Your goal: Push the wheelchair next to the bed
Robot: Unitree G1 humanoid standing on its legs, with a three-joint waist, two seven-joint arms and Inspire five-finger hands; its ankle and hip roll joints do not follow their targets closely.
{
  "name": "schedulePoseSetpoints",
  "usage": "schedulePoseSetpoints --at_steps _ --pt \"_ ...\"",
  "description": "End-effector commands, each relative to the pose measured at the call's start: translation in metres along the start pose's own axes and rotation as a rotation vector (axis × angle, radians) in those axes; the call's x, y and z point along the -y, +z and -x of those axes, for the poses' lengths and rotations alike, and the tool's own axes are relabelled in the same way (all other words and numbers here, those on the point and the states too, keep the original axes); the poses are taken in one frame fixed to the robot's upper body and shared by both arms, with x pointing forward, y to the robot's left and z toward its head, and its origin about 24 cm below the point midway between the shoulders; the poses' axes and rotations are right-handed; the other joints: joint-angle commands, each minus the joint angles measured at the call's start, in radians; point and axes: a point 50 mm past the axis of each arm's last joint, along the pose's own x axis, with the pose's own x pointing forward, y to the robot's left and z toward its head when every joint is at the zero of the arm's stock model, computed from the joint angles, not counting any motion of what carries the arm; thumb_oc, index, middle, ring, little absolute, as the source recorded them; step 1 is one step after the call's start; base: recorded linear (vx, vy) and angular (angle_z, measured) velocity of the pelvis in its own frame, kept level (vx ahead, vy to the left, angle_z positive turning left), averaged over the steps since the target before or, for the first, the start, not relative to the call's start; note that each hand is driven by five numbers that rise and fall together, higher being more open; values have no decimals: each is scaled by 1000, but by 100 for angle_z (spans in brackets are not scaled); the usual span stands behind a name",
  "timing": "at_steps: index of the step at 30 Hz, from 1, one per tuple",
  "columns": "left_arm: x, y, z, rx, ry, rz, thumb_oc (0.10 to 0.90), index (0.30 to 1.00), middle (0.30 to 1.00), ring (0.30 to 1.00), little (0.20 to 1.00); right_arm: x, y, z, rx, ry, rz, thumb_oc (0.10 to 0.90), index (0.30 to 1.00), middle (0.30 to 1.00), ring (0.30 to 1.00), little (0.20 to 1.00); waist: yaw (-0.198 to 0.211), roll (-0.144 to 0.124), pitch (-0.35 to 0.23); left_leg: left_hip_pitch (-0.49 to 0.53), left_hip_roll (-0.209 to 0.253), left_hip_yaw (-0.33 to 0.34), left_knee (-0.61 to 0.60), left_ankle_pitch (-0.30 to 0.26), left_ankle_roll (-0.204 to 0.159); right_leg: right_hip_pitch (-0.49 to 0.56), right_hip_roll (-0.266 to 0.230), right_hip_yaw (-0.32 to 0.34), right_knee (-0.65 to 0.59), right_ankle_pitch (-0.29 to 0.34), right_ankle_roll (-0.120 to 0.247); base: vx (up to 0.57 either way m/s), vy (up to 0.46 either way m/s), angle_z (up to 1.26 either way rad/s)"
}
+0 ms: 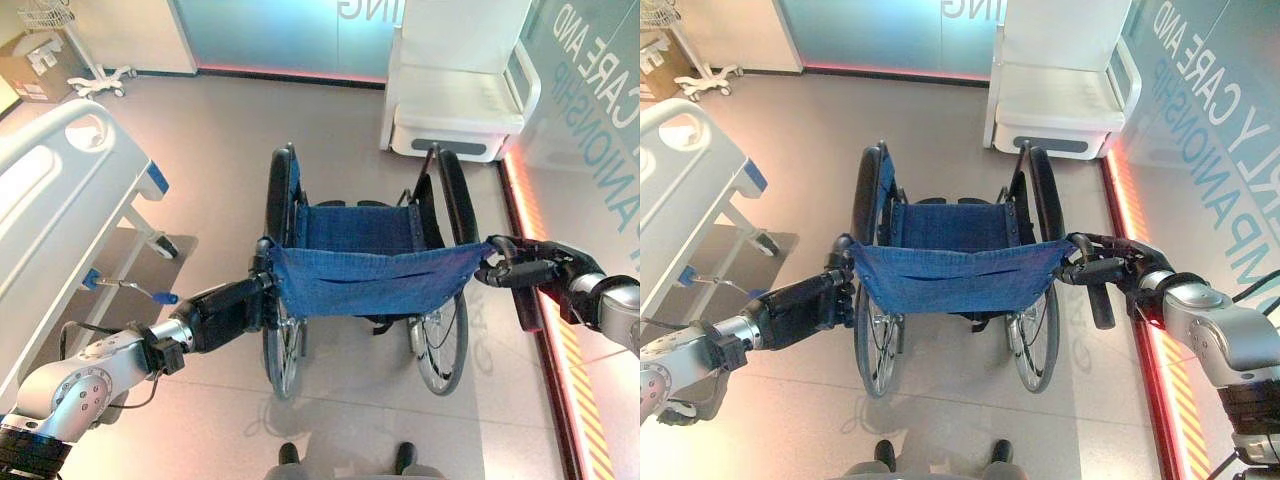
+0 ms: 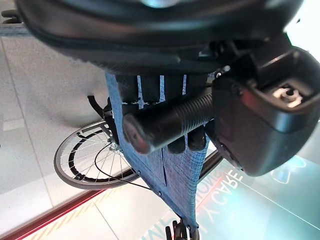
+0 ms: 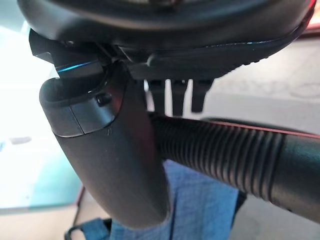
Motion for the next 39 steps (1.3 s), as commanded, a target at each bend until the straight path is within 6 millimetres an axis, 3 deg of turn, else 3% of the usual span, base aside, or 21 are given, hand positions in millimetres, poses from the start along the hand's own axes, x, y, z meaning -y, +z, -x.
schedulePoseSetpoints --at_steps 1,12,24,33,37,39 --pt "26 81 3 305 -183 -130 400 300 300 300 300 32 16 8 -54 -134 207 400 300 300 300 300 15 18 -70 6 -1 -22 3 -21 -7 47 7 -33 31 -63 -15 0 0 0" --pt "27 78 2 313 -183 -130 400 300 300 300 300 31 0 6 -143 -106 260 400 300 300 300 300 13 13 -68 8 3 -20 3 -20 -10 51 9 -32 25 -61 -14 0 0 0" --pt "26 77 0 304 -184 -121 400 300 300 300 300 29 6 6 -111 -101 266 400 300 300 300 300 11 14 -68 13 8 -11 3 -19 -14 57 12 -39 23 -62 -13 -2 -10 0" --pt "23 76 4 335 -140 -105 400 300 300 300 300 18 13 10 -54 -56 279 400 300 300 300 300 9 13 -59 16 30 -30 8 -6 -24 39 48 -38 52 -87 -42 23 -119 0" --pt "21 76 7 359 -112 -96 400 300 300 300 300 15 22 12 -16 -31 289 400 300 300 300 300 10 3 -53 -3 60 -41 86 -11 -42 27 67 -38 71 -97 -64 58 -193 0" --pt "18 76 10 373 -96 -80 400 300 300 300 300 13 31 13 12 1 308 400 300 300 300 300 12 -4 -48 -40 93 -44 208 11 -57 13 78 -40 94 -104 -82 87 -225 -3"
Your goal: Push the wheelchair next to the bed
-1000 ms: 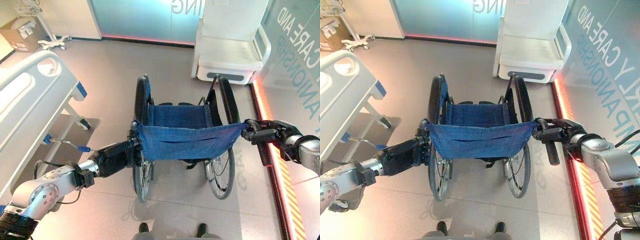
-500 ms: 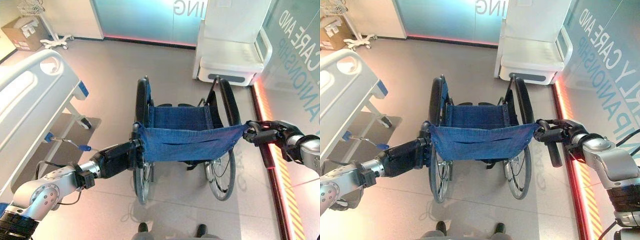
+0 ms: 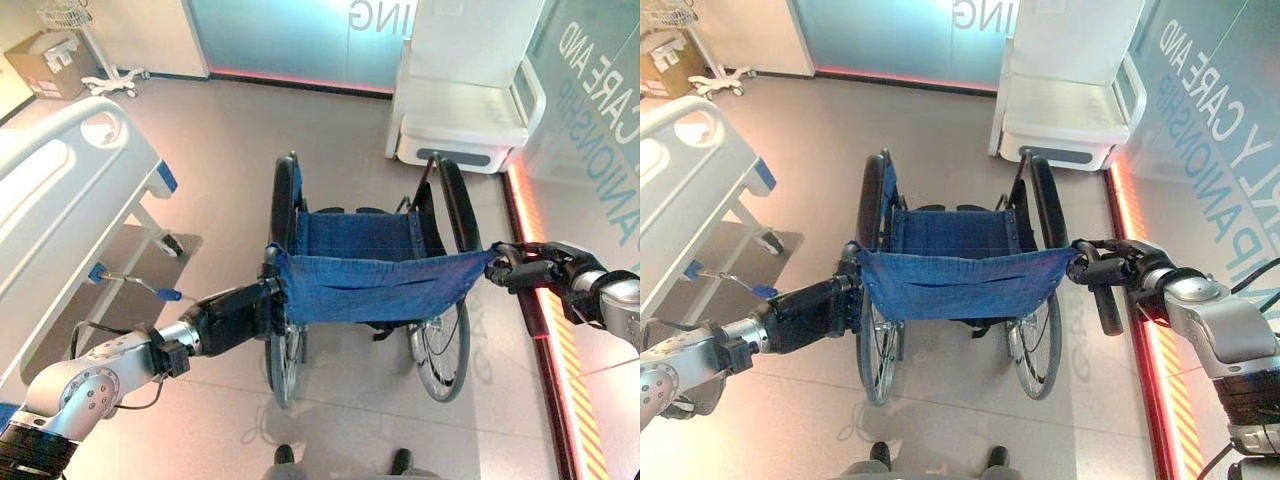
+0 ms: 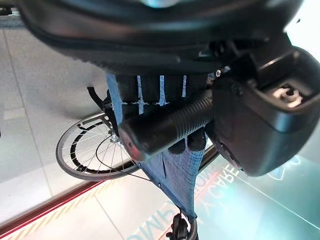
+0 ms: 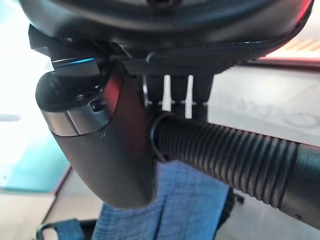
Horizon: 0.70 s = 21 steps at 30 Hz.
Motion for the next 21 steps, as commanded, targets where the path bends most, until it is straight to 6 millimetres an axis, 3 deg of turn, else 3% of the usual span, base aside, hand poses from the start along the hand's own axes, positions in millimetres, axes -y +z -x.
schedulePoseSetpoints --at_steps 1,2,3,5,6,8,10,12,15,16,18,21 --pt "12 79 18 403 -55 -78 400 300 300 300 300 13 33 16 75 36 184 400 300 300 300 300 -13 0 -38 -78 86 -53 287 41 -55 -8 63 -36 105 -100 -85 77 -213 -10" --pt "11 79 18 405 -52 -75 400 300 300 300 300 12 34 16 79 39 189 400 300 300 300 300 -12 -1 -35 -91 92 -59 319 49 -56 -9 67 -36 109 -101 -89 74 -222 -19" --pt "9 77 18 410 -44 -62 400 300 300 300 300 9 38 15 97 56 204 400 300 300 300 300 -6 -6 -21 -143 108 -74 433 81 -56 -7 79 -35 121 -105 -106 104 -227 -19" --pt "8 75 18 408 -38 -46 400 300 300 300 300 4 40 14 117 74 219 400 300 300 300 300 5 -15 0 -197 96 -100 529 99 -45 2 91 -20 133 -109 -121 140 -188 -22" --pt "7 72 19 411 -24 -34 400 300 300 300 300 1 43 14 139 87 240 400 300 300 300 300 22 -15 28 -255 35 -138 576 80 -22 22 103 12 146 -115 -122 207 -69 -28" --pt "4 68 24 417 -2 -18 400 300 300 300 300 -5 47 16 172 108 275 400 300 300 300 300 49 1 56 -310 -38 -146 514 105 -7 53 137 64 160 -132 -116 295 -6 -22" --pt "2 67 26 420 7 -16 400 300 300 300 300 -9 49 17 184 115 286 400 300 300 300 300 60 15 62 -319 -52 -142 435 141 -12 68 161 81 167 -142 -115 286 56 -22" --pt "-2 62 30 427 21 -9 400 300 300 300 300 -15 48 18 199 126 305 400 300 300 300 300 89 42 61 -329 -74 -166 229 225 -28 118 199 111 166 -167 -111 466 117 -27" --pt "-4 59 33 437 43 -6 400 300 300 300 300 -20 47 18 206 138 326 400 300 300 300 300 121 51 56 -334 -84 -200 99 293 -39 193 219 148 154 -202 -114 425 110 -71" --pt "-4 58 33 438 46 -5 400 300 300 300 300 -20 48 19 208 141 328 400 300 300 300 300 125 51 56 -335 -86 -202 94 296 -39 201 220 152 154 -209 -115 423 131 -96" --pt "-5 62 35 458 66 0 400 300 300 300 300 -22 53 19 220 168 335 400 300 300 300 300 143 43 40 -321 -103 -182 78 223 -12 229 215 157 180 -257 -108 464 183 -68" --pt "-9 66 37 471 79 -6 400 300 300 300 300 -24 53 16 229 181 330 400 300 300 300 300 160 18 21 -342 -128 -151 161 115 34 240 205 125 260 -323 -93 340 155 -34"
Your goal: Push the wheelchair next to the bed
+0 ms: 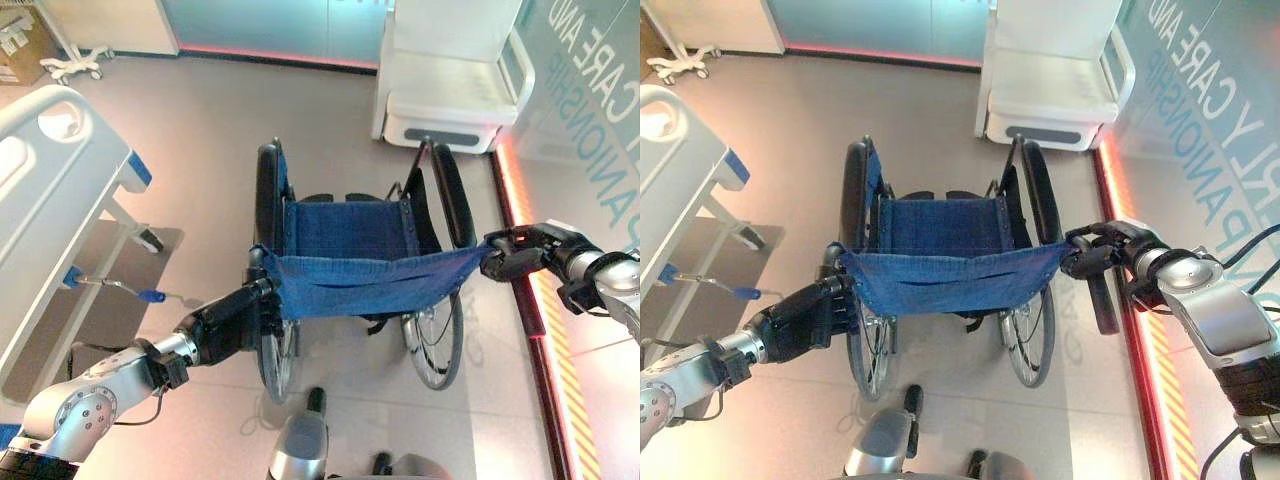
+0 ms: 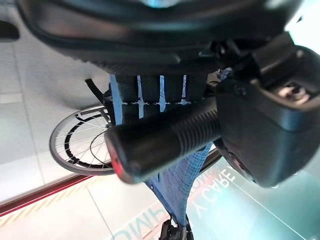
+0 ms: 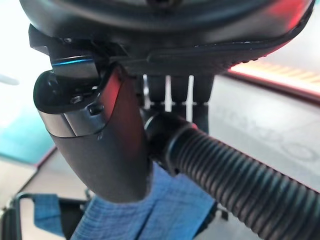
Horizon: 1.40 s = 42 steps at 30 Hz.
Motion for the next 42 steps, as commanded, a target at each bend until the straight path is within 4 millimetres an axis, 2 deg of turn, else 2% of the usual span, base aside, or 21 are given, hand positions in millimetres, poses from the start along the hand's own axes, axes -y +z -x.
schedulePoseSetpoints --at_steps 1,2,4,5,8,9,11,13,15,18,19,20,21,24,28,33,34,37,38,40,42 --pt "-4 76 21 413 32 -92 400 300 300 300 300 -12 22 7 146 119 97 400 300 300 300 300 -34 10 -150 -145 -29 -60 -145 159 -66 160 114 -53 27 -3 8 281 128 -1" --pt "-4 76 21 413 33 -95 400 300 300 300 300 -12 22 7 147 118 95 400 300 300 300 300 -32 6 -153 -144 -33 -57 -143 153 -61 158 112 -58 37 2 13 376 180 7" --pt "-6 79 24 411 29 -121 400 300 300 300 300 -8 20 7 152 103 78 400 300 300 300 300 -18 -20 -174 -141 -70 -58 -127 120 -27 125 101 -83 170 84 56 366 189 -2" --pt "-5 82 28 412 19 -142 400 300 300 300 300 -3 20 8 165 85 63 400 300 300 300 300 -8 -39 -182 -138 -104 -71 -113 94 1 76 90 -80 310 176 102 308 161 -14" --pt "-3 84 29 402 -11 -164 400 300 300 300 300 -2 22 4 176 73 45 400 300 300 300 300 1 -52 -192 -130 -150 -102 -94 61 34 -26 91 -53 466 314 157 285 118 7" --pt "-1 83 29 399 -20 -167 400 300 300 300 300 -2 23 3 181 71 46 400 300 300 300 300 0 -46 -195 -125 -151 -105 -91 53 39 -57 86 -51 461 316 151 302 91 25" --pt "1 84 30 397 -35 -183 400 300 300 300 300 1 29 4 197 56 58 400 300 300 300 300 -4 -38 -187 -123 -163 -109 -80 47 41 -81 62 -70 389 260 121 238 23 4" --pt "5 90 33 416 -62 -195 400 300 300 300 300 10 38 9 222 22 73 400 300 300 300 300 -12 -28 -168 -144 -166 -125 -31 34 22 -97 42 -91 213 162 64 202 -60 -5" --pt "8 95 34 440 -81 -205 400 300 300 300 300 19 47 11 250 -7 83 400 300 300 300 300 -18 -26 -142 -150 -160 -143 43 9 6 -122 5 -104 76 145 35 170 -150 -16" --pt "12 96 32 470 -96 -219 400 300 300 300 300 27 60 13 294 -37 100 400 300 300 300 300 -39 -16 -100 -116 -144 -176 125 -47 -15 -188 -70 -91 -35 230 61 259 -220 3" --pt "13 96 32 472 -96 -234 400 300 300 300 300 28 66 15 309 -45 108 400 300 300 300 300 -48 -27 -88 -86 -145 -188 135 -108 -9 -240 -130 -65 -62 311 96 287 -205 75" --pt "13 96 32 474 -93 -237 400 300 300 300 300 27 68 15 315 -45 111 400 300 300 300 300 -50 -25 -84 -80 -144 -189 143 -126 -6 -243 -137 -60 -68 324 104 495 -352 92" --pt "14 95 34 466 -97 -262 400 300 300 300 300 27 76 19 325 -47 103 400 300 300 300 300 -55 -38 -75 -38 -130 -218 150 -196 -3 -288 -190 -34 -112 393 133 449 -298 71" --pt "17 93 36 449 -100 -301 400 300 300 300 300 25 88 25 334 -39 99 400 300 300 300 300 -49 -54 -79 7 -101 -265 179 -250 -13 -310 -217 -28 -136 427 148 598 -381 37" --pt "25 87 39 431 -107 -316 400 300 300 300 300 24 98 31 329 -4 91 400 300 300 300 300 -35 -81 -122 16 -56 -274 242 -240 -23 -292 -172 -59 -79 367 147 515 -266 46" --pt "27 77 42 426 -99 -280 400 300 300 300 300 18 98 27 309 26 131 400 300 300 300 300 -39 -88 -169 9 -17 -260 449 -47 -70 -262 -99 -118 -74 300 52 408 -179 38" --pt "26 73 41 430 -93 -258 400 300 300 300 300 16 97 26 308 27 141 400 300 300 300 300 -41 -84 -175 -28 -26 -260 563 7 -79 -251 -85 -135 -74 278 20 353 -175 -3" --pt "21 67 36 435 -64 -228 400 300 300 300 300 14 97 22 307 24 135 400 300 300 300 300 -32 -79 -158 -157 -73 -237 719 18 -74 -215 -55 -168 -65 248 -24 294 -147 5" --pt "20 66 36 437 -53 -228 400 300 300 300 300 13 97 22 307 25 135 400 300 300 300 300 -30 -76 -153 -162 -79 -233 698 9 -71 -210 -49 -172 -65 247 -24 354 -63 -1" --pt "16 69 35 464 -12 -204 400 300 300 300 300 10 99 22 309 34 157 400 300 300 300 300 -27 -61 -144 -133 -93 -206 520 -7 -63 -191 -26 -181 -62 238 -13 373 17 20" --pt "14 74 35 486 1 -195 400 300 300 300 300 7 102 20 306 38 170 400 300 300 300 300 -27 -39 -150 -92 -54 -149 226 24 -66 -155 8 -194 -68 211 -9 426 65 27"
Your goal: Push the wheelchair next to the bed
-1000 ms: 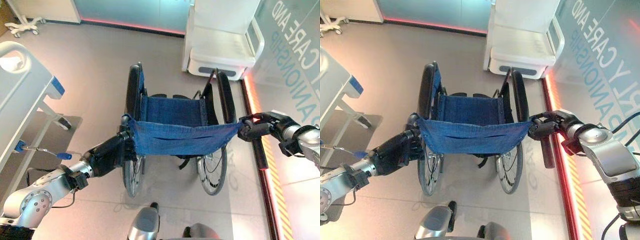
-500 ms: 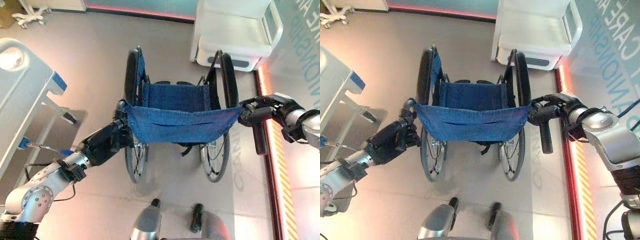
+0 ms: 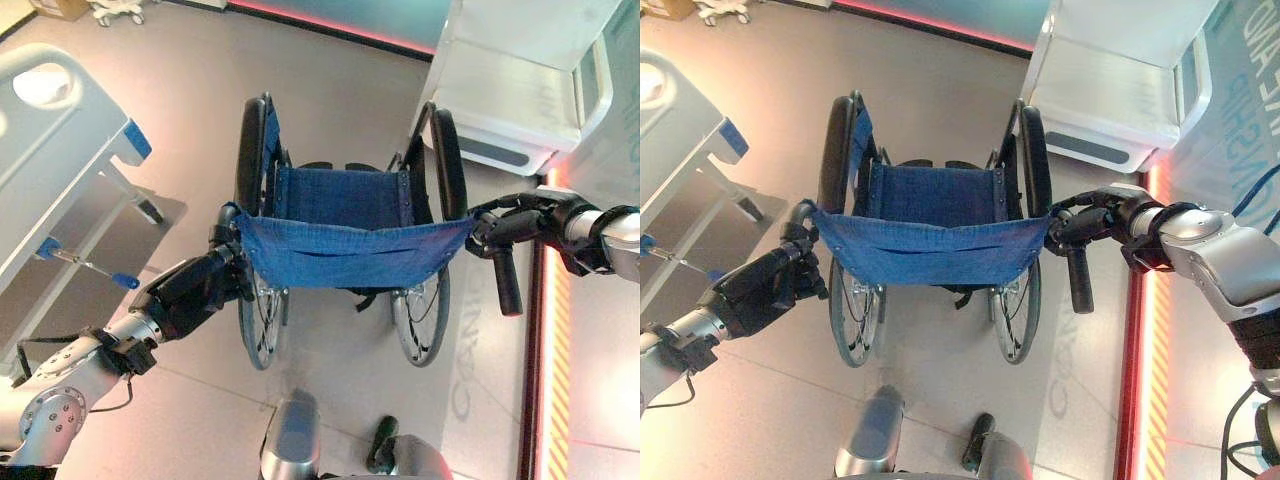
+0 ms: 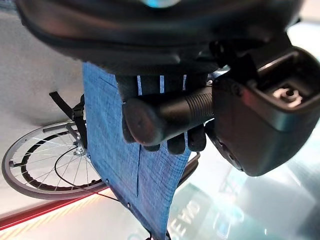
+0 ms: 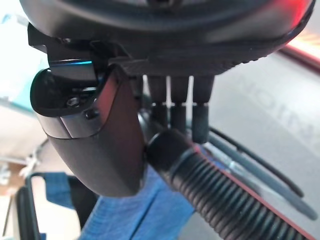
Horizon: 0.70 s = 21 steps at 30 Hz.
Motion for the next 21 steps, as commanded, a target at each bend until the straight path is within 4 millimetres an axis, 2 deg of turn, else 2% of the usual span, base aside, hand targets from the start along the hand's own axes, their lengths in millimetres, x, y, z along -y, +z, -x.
schedulePoseSetpoints --at_steps 1,2,5,6,8,10,11,13,14,15,16,17,18,20,21 --pt "26 61 3 300 -106 -142 400 300 300 300 300 -7 57 15 273 -35 185 400 300 300 300 300 -6 -4 -155 77 1 161 -329 133 44 34 142 -35 -89 64 -42 409 56 16" --pt "27 59 1 298 -113 -146 400 300 300 300 300 -7 56 13 271 -41 182 400 300 300 300 300 1 0 -149 76 5 173 -371 155 37 52 148 -33 -92 53 -45 431 51 20" --pt "32 50 -6 286 -124 -162 400 300 300 300 300 -14 50 3 271 -51 166 400 300 300 300 300 27 29 -143 23 33 210 -568 271 12 130 198 -18 -99 0 -61 437 51 -6" --pt "32 47 -7 284 -123 -161 400 300 300 300 300 -18 47 -1 271 -47 164 400 300 300 300 300 39 37 -139 3 39 204 -605 325 4 168 216 3 -103 -22 -71 484 92 -8" --pt "32 46 -7 289 -123 -154 400 300 300 300 300 -22 44 -4 268 -39 168 400 300 300 300 300 50 44 -140 -18 40 198 -628 356 -3 195 231 23 -93 -52 -79 474 136 -16" --pt "31 51 -5 297 -125 -150 400 300 300 300 300 -21 41 -5 263 -33 174 400 300 300 300 300 49 35 -148 -13 29 239 -605 288 24 194 219 20 -62 -74 -65 508 188 3" --pt "30 57 -5 298 -126 -147 400 300 300 300 300 -22 36 -7 265 -27 171 400 300 300 300 300 49 15 -157 -10 2 238 -562 217 42 206 205 9 -13 -120 -52 417 144 18" --pt "28 63 -5 291 -127 -161 400 300 300 300 300 -22 30 -8 273 -25 154 400 300 300 300 300 60 -4 -160 -28 -18 239 -499 178 78 209 197 -10 53 -120 -41 405 124 4" --pt "26 66 -5 277 -133 -184 400 300 300 300 300 -20 28 -6 279 -26 132 400 300 300 300 300 70 -26 -170 -21 -47 238 -491 146 117 197 179 -31 177 -61 -4 511 190 -1" --pt "24 68 -5 272 -137 -199 400 300 300 300 300 -18 27 -6 279 -26 121 400 300 300 300 300 72 -39 -177 -6 -65 235 -504 137 133 176 168 -42 255 -1 32 408 169 -5" --pt "24 69 -5 271 -138 -200 400 300 300 300 300 -18 27 -6 279 -27 120 400 300 300 300 300 72 -42 -178 -5 -71 234 -504 135 136 172 167 -40 271 15 42 301 141 7" --pt "23 73 -4 268 -141 -208 400 300 300 300 300 -15 25 -4 278 -26 112 400 300 300 300 300 75 -54 -187 7 -92 223 -508 126 150 144 173 -26 352 124 96 303 132 10" --pt "22 77 -3 269 -139 -210 400 300 300 300 300 -14 25 -2 280 -21 110 400 300 300 300 300 74 -60 -195 23 -103 213 -510 115 162 103 178 -10 429 203 135 355 146 23" --pt "21 80 -3 271 -132 -205 400 300 300 300 300 -16 26 -3 288 -13 120 400 300 300 300 300 65 -59 -197 37 -110 206 -502 100 168 61 168 5 455 219 141 320 103 27" --pt "21 82 -2 273 -134 -204 400 300 300 300 300 -16 26 -2 292 -16 129 400 300 300 300 300 55 -57 -194 41 -118 201 -486 90 169 47 153 9 421 190 126 321 67 15"
